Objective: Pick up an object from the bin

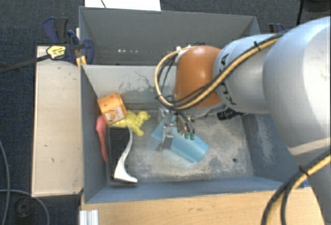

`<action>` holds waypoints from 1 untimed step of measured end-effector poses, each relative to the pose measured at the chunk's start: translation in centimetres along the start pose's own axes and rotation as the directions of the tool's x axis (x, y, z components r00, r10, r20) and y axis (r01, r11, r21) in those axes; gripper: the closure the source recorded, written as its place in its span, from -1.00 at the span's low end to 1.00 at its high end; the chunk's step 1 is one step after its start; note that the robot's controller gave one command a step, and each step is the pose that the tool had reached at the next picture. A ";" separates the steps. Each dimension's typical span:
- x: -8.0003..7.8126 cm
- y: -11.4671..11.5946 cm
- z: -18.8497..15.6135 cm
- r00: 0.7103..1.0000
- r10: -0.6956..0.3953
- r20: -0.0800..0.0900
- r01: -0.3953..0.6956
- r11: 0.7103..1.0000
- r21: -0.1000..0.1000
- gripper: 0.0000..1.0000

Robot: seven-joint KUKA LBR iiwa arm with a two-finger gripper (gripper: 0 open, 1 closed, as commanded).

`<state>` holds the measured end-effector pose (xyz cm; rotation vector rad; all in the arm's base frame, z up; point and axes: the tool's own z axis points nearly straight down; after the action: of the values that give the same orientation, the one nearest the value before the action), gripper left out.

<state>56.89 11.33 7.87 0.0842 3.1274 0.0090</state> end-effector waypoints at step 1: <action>0.0 0.0 0.0 1.000 0.000 0.000 0.000 1.000 0.000 1.00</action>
Offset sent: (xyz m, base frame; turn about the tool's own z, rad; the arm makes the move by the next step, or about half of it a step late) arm -0.0001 -0.0001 0.0613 0.0000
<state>56.89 11.34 7.87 0.0849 3.1274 0.0092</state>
